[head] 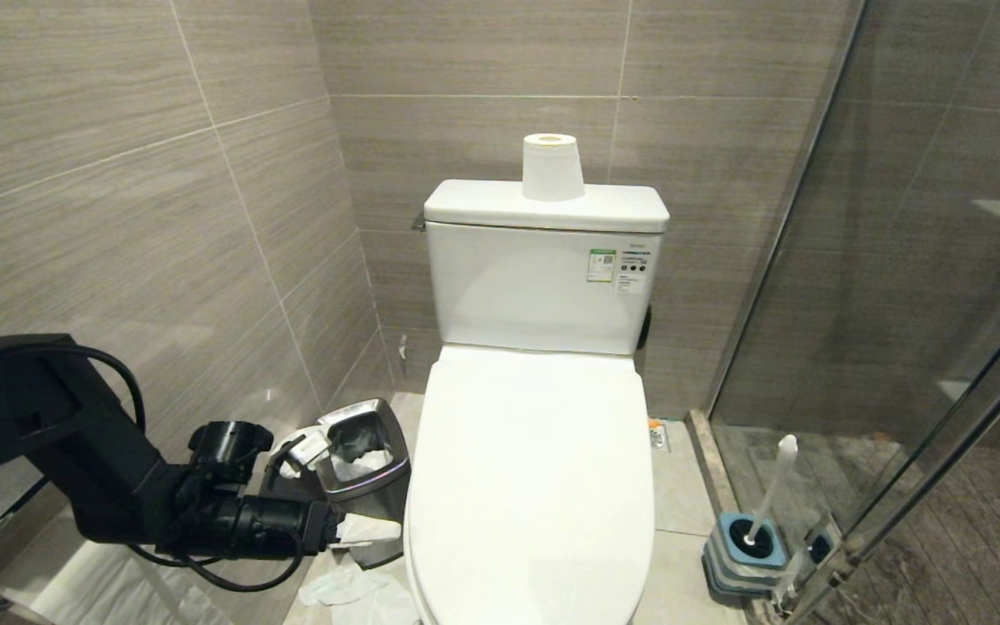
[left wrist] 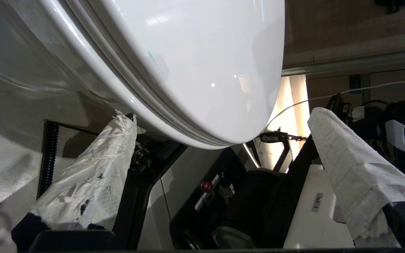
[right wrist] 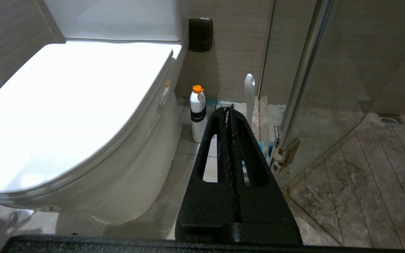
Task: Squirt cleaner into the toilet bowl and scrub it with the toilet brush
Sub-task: Use the left hand to lift the toilet lid slightly
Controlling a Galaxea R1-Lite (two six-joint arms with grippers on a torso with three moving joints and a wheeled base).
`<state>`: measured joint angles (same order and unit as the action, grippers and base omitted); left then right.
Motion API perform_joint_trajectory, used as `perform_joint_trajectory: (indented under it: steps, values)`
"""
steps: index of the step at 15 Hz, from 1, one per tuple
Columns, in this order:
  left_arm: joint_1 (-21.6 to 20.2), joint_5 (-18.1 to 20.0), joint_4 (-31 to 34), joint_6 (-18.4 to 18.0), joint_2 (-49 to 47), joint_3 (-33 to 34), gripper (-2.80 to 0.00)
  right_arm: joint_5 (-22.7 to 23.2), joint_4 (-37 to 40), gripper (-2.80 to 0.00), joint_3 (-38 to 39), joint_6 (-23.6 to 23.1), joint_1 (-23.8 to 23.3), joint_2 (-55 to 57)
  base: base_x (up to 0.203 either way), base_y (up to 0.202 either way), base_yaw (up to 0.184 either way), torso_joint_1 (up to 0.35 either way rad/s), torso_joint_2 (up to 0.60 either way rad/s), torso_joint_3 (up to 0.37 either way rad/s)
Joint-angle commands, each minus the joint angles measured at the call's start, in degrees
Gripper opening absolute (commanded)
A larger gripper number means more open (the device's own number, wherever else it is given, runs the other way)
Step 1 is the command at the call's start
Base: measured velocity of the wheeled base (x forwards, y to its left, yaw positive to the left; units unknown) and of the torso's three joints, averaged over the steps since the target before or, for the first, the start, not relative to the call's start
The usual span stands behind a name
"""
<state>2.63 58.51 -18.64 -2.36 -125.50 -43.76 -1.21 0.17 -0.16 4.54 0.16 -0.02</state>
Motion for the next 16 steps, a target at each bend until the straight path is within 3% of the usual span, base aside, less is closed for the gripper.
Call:
perform_joint_trajectory:
  steps: [1,9,16]
  values:
    - [0.0,0.4,0.0,0.7,0.2,0.5,0.0,0.0,0.0,-2.8,0.0,0.0,0.0,0.0,0.0,0.0,0.0,0.0,0.0,0.0]
    - [2.5,0.8,-0.3,4.4,-0.1,0.4,0.0,0.0,0.0,-2.8,0.1,0.0,0.0,0.0,0.0,0.0,0.0,0.0,0.0,0.0]
    - [2.4,0.8,-0.1,5.0,-0.2,0.3,0.0,0.0,0.0,-2.8,0.0,0.0,0.0,0.0,0.0,0.0,0.0,0.0,0.0,-0.015]
